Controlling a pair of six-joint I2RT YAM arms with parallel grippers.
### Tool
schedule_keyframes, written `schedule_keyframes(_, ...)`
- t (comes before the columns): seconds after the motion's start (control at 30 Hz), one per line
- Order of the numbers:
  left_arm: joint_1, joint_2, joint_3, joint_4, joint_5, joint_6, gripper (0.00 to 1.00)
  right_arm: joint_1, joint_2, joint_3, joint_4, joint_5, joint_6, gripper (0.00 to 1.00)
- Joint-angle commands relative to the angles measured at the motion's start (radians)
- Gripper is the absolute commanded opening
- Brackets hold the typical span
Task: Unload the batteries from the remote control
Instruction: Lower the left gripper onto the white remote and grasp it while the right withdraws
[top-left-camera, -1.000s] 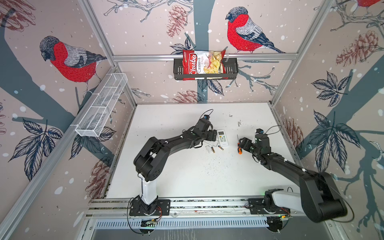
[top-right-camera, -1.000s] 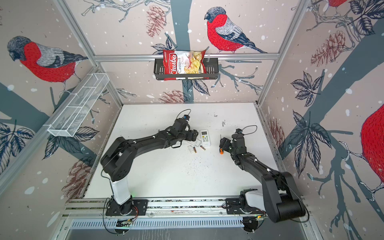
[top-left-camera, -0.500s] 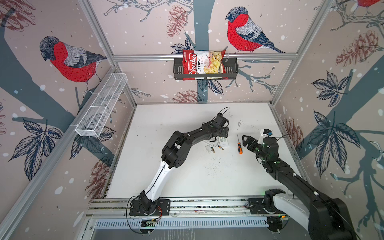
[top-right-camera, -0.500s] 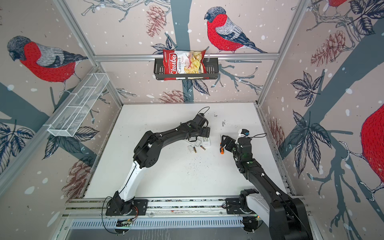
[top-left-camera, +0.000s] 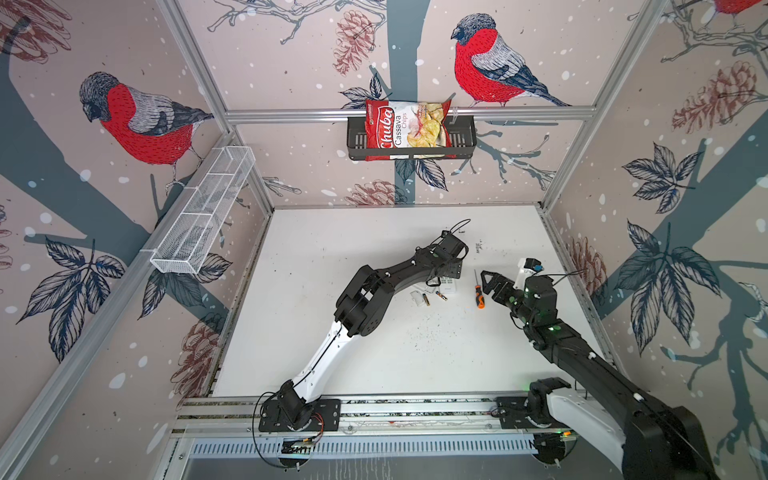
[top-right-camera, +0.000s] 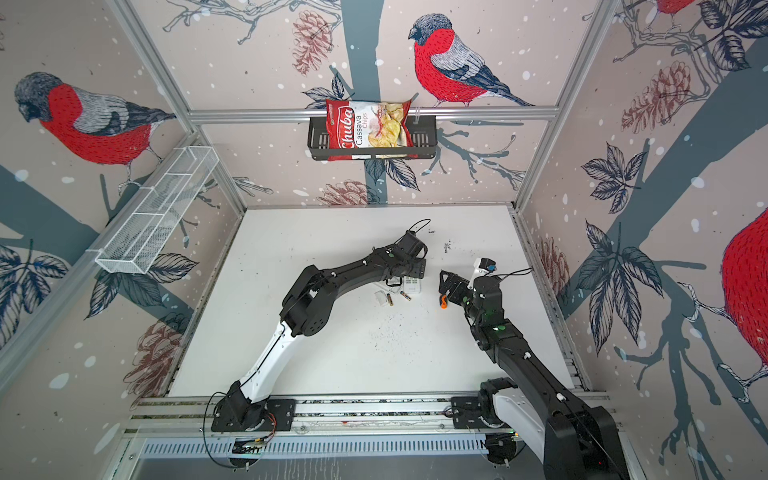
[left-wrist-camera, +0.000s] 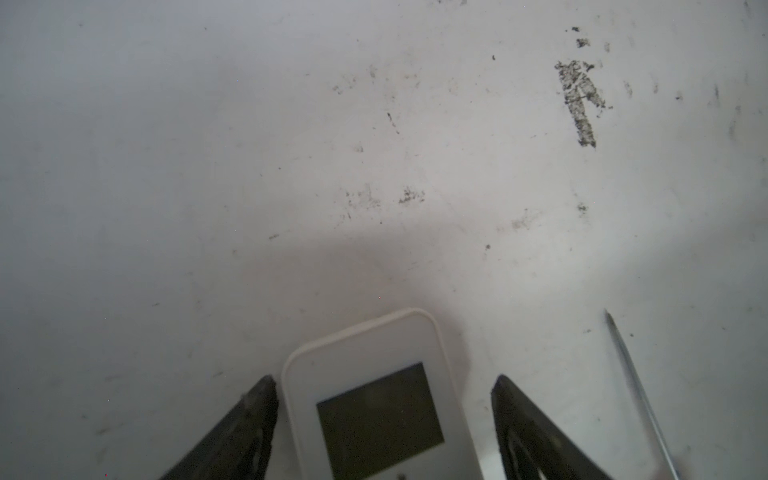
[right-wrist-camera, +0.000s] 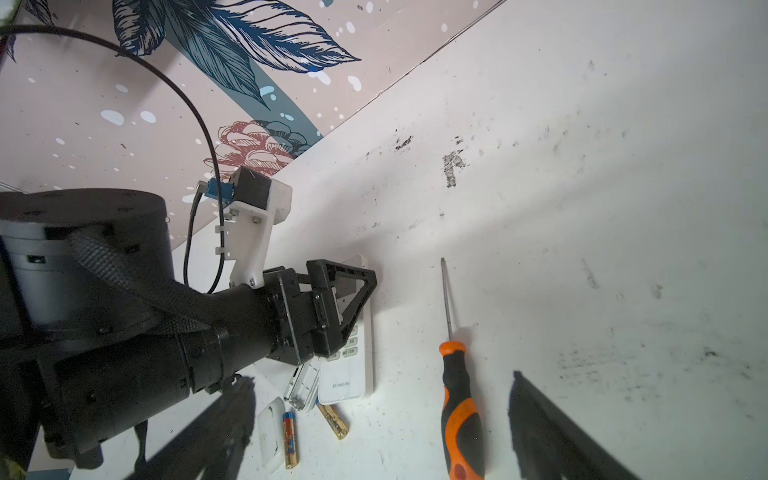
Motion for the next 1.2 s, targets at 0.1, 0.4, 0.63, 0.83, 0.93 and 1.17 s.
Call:
schedule_keyframes(0.1,-0.006,0.023,0.023,-0.051,-0.010,-0.009,0.72,0.010,-0.009,0.003,0.004,0.009,0.000,0.95)
schedule_keyframes(0.4,-0.015,0.027,0.027,-0.045,-0.016,-0.002,0.54,0.011,-0.022,0.002,0.005,-0.001,0.000,0.95)
schedule_keyframes(0.63,-0.019,0.015,0.032,-0.037,-0.018,0.017,0.51,0.011,-0.027,0.000,0.003,0.004,0.000,0.95)
schedule_keyframes(0.83,-0.024,0.019,0.049,-0.063,-0.026,0.032,0.74,0.011,-0.022,0.001,0.006,0.002,-0.001,0.95)
schedule_keyframes(0.93,-0.032,0.018,0.050,-0.088,-0.060,0.038,0.80,0.011,-0.021,0.001,0.007,0.001,-0.001,0.95)
schedule_keyframes(1.17,-0.055,0.024,0.042,-0.114,-0.109,0.041,0.80,0.012,-0.022,-0.001,0.007,-0.005,0.000,0.96)
